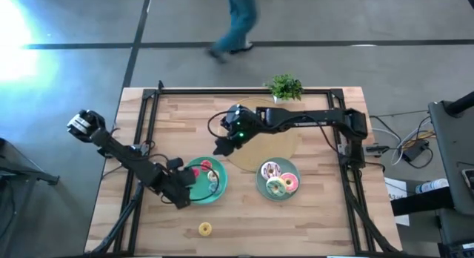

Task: Pick & Place donuts
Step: Put the small yellow donut on the blue plate

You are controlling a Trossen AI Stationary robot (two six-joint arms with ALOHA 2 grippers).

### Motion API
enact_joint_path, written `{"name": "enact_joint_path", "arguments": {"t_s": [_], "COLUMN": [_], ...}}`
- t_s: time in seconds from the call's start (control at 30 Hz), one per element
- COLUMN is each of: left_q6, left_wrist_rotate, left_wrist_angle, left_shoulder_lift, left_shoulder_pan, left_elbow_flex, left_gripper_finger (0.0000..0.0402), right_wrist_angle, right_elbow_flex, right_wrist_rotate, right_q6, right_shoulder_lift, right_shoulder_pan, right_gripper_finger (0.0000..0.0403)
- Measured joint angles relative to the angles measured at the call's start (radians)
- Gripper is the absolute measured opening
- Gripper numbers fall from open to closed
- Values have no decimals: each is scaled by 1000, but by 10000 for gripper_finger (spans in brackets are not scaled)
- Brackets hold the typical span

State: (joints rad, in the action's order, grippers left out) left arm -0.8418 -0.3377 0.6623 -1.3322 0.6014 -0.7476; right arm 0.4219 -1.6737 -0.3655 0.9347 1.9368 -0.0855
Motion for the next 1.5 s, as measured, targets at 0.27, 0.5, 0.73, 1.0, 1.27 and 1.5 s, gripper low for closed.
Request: {"name": "enact_joint_path", "arguments": {"t_s": [0.27,0.5,0.73,1.0,1.27,1.5], "left_q6": [-59,-462,-712,-784,-754,-756], "left_wrist_rotate": [110,251,293,330,340,324], "left_wrist_angle": [-129,-349,-434,-558,-548,-542], "left_shoulder_lift": [25,-25,-125,-301,-392,-416], "left_shoulder_pan": [29,46,79,106,109,111], "left_elbow_flex": [-58,-16,-19,-63,-142,-147], "left_gripper_finger": [117,117,117,117,117,107], "right_wrist_angle": [193,230,227,222,177,133], "right_elbow_flex": [16,88,161,244,304,339], "right_wrist_rotate": [61,92,108,134,160,172], "right_q6": [-121,-127,-134,-131,-98,-63], "right_shoulder_lift": [-74,-91,-104,-148,-198,-228], "right_shoulder_pan": [60,121,167,207,232,232], "right_gripper_finger": [253,253,251,256,252,255]}}
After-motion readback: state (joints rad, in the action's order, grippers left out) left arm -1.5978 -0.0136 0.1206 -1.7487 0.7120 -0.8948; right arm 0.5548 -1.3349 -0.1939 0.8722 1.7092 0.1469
